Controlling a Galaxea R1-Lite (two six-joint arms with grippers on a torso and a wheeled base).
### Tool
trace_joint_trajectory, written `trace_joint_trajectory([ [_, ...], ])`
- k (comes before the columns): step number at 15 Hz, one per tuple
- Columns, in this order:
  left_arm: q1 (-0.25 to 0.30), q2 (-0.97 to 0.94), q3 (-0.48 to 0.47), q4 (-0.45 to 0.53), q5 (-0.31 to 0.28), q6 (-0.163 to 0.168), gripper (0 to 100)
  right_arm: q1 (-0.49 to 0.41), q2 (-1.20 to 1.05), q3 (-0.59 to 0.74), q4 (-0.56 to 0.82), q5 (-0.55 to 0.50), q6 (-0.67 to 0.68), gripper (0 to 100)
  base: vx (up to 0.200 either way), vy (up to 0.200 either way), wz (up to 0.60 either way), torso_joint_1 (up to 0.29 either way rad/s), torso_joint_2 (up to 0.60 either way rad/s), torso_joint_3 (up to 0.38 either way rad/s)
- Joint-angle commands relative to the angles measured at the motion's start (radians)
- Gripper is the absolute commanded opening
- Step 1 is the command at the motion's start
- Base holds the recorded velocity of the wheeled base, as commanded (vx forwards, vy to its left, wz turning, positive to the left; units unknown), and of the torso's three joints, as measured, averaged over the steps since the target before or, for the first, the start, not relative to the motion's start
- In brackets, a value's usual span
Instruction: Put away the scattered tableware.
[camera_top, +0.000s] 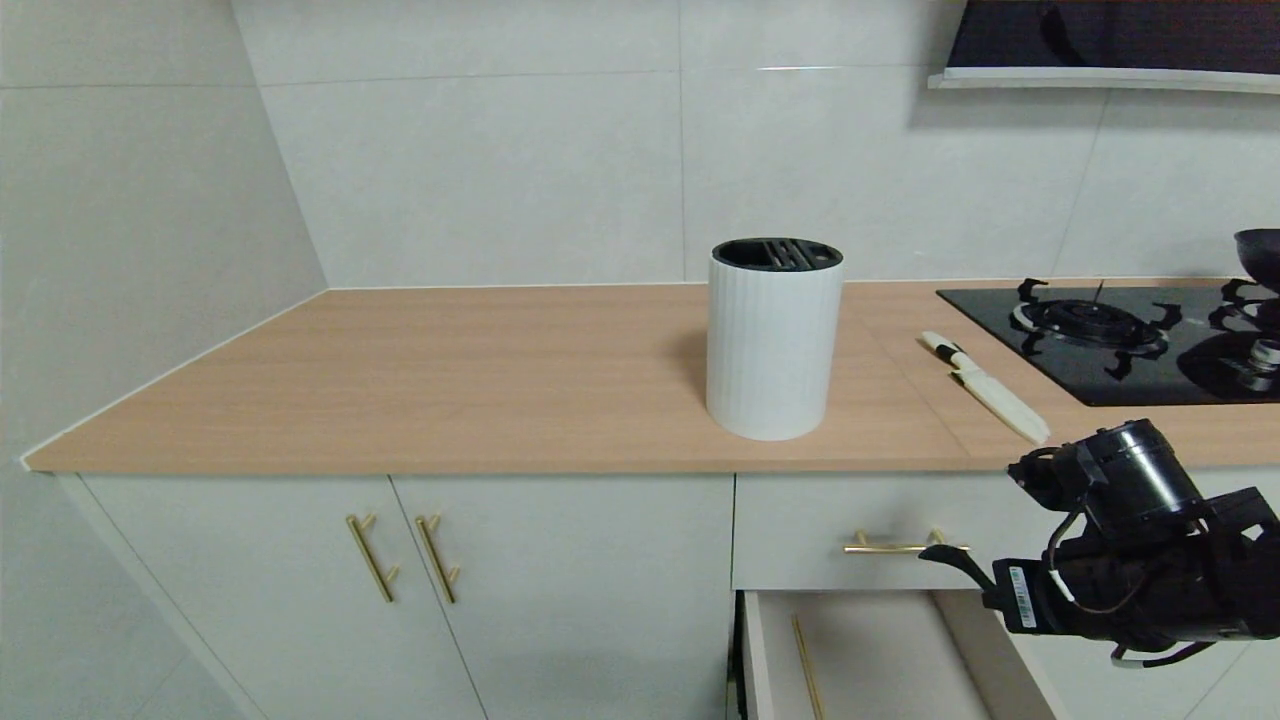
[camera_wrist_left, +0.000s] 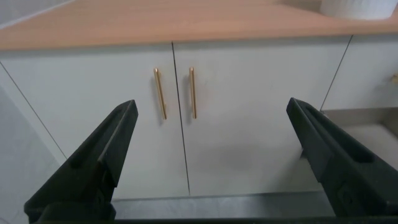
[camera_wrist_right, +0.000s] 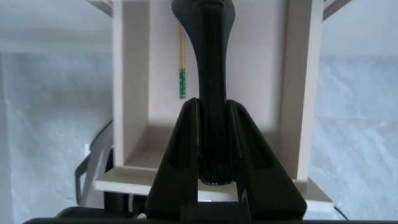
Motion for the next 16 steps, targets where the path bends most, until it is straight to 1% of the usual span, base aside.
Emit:
trace_joint_trajectory([
  [1, 0.001, 0.0, 0.0, 0.0, 0.0, 0.0, 100, -0.001, 0.02, -0.002, 0.0, 0.0, 0.001, 0, 0.0, 0.0, 0.0, -0.188, 0.47, 0.261],
  [10, -0.001, 0.0, 0.0, 0.0, 0.0, 0.0, 100, -0.004, 0.046, 0.0, -0.016, -0.001, 0.001, 0, 0.0, 0.0, 0.0, -0.175, 0.48, 0.296],
  [16, 0.001, 0.0, 0.0, 0.0, 0.0, 0.0, 100, -0.004, 0.048, 0.0, -0.016, -0.001, 0.001, 0, 0.0, 0.0, 0.0, -0.123, 0.45, 0.329],
])
